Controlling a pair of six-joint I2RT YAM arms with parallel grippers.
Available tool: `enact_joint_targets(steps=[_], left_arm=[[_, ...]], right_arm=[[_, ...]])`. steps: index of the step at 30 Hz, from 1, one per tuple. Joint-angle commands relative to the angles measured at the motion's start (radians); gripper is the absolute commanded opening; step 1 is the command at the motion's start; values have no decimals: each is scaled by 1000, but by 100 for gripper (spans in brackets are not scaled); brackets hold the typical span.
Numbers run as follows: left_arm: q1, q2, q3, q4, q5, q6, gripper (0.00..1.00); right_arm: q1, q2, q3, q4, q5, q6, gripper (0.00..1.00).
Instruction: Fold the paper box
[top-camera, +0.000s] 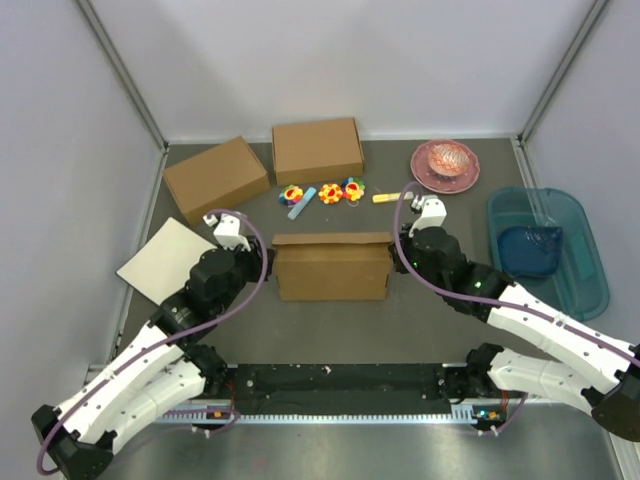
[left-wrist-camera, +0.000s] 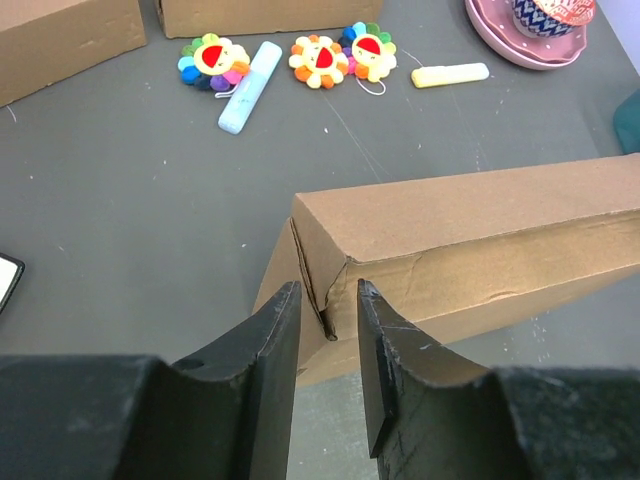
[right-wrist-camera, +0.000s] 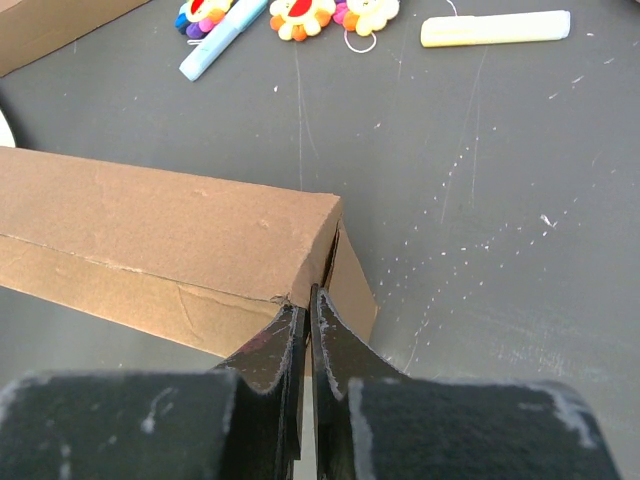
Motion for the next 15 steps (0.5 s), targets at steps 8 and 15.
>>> enact_joint_targets(steps=[8, 15], left_arm=[[-2, 30, 39, 38, -37, 59, 28], [-2, 55, 59, 53, -30, 71, 27]], right_arm=[[5, 31, -43, -153, -12, 5, 0], [3, 35, -47, -153, -14, 5, 0]])
